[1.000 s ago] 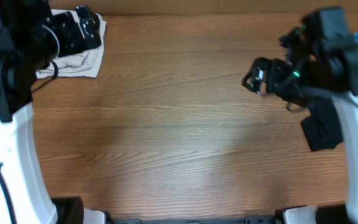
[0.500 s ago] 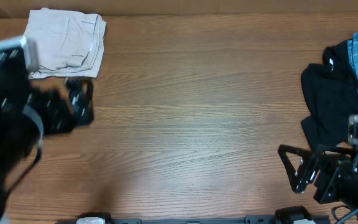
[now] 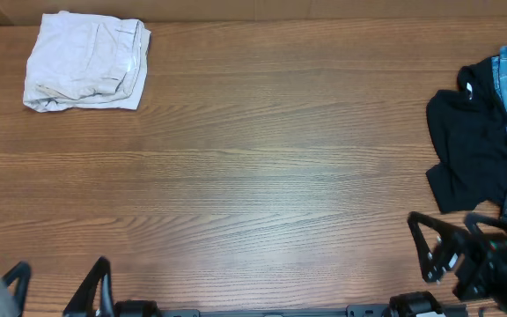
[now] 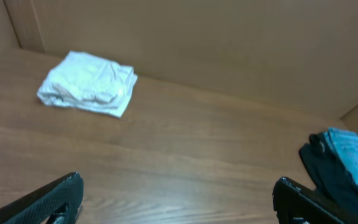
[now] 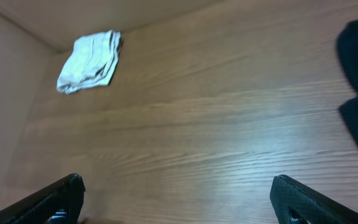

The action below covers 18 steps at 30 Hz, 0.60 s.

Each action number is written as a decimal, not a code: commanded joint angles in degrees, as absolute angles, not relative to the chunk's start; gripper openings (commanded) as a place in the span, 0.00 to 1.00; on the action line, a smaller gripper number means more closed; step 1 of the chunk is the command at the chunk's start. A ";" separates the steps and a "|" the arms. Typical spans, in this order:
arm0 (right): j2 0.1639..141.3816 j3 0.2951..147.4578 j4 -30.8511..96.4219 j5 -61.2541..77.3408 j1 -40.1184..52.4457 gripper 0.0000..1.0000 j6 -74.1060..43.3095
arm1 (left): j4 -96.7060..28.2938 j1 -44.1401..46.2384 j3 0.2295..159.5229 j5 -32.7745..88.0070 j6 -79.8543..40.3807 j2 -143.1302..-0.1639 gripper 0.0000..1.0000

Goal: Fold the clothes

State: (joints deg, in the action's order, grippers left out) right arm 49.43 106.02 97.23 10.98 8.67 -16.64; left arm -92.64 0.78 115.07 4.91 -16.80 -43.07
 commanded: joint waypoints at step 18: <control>44.73 106.08 97.03 2.57 8.60 1.00 -17.98 | -78.15 1.15 80.49 9.91 -22.94 -42.11 1.00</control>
